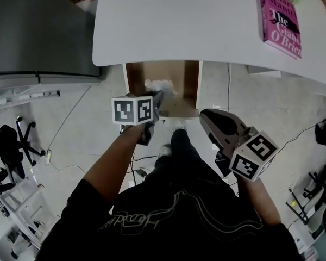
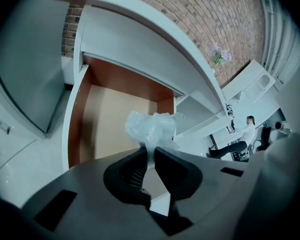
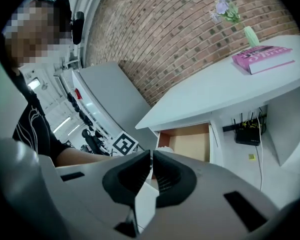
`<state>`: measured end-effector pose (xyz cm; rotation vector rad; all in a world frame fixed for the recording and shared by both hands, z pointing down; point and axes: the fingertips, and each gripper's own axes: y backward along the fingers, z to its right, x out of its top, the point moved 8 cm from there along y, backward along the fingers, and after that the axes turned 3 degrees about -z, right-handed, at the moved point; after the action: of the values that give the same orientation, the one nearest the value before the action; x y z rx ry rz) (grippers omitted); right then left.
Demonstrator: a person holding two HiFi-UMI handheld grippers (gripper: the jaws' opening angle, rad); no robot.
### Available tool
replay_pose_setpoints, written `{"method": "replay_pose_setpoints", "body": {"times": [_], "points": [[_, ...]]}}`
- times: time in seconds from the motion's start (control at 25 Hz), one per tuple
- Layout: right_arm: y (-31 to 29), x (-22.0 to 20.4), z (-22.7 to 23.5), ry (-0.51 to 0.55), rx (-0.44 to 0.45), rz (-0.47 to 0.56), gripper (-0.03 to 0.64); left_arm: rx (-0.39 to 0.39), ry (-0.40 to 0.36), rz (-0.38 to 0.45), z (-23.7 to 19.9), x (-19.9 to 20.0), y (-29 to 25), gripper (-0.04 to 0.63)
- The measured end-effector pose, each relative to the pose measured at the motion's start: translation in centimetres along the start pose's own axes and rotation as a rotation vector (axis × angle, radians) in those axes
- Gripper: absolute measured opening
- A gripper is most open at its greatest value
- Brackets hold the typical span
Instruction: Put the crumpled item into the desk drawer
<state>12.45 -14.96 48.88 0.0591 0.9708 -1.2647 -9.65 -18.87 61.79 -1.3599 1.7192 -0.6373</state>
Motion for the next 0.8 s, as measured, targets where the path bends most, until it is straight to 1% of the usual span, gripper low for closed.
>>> {"method": "replay_pose_setpoints", "body": {"times": [0.12,0.28,0.44,0.52,0.68,0.8], "points": [[-0.3,-0.6,1.1,-0.028,-0.005,-0.007,0.046,0.009,0.023,-0.031,-1.6,0.2,-2.1,0.057],[-0.7,-1.9,2.6,-0.055,-0.021,-0.031,0.046,0.022,0.033,-0.076,-3.2,0.0,-5.0,0.057],[-1.7,-3.3,3.8,-0.090,-0.022,-0.042,0.046,0.076,0.051,-0.106,-5.1,0.0,-7.4,0.057],[-2.0,-3.9,4.2,-0.102,-0.019,-0.048,0.046,0.077,0.076,-0.112,-5.7,0.1,-8.6,0.057],[-2.6,-4.8,4.9,-0.125,-0.016,-0.056,0.046,0.084,0.099,-0.139,-7.1,-0.1,-10.5,0.057],[-2.7,-5.6,5.2,-0.142,-0.019,-0.066,0.046,0.067,0.138,-0.155,-8.1,-0.5,-11.6,0.057]]}}
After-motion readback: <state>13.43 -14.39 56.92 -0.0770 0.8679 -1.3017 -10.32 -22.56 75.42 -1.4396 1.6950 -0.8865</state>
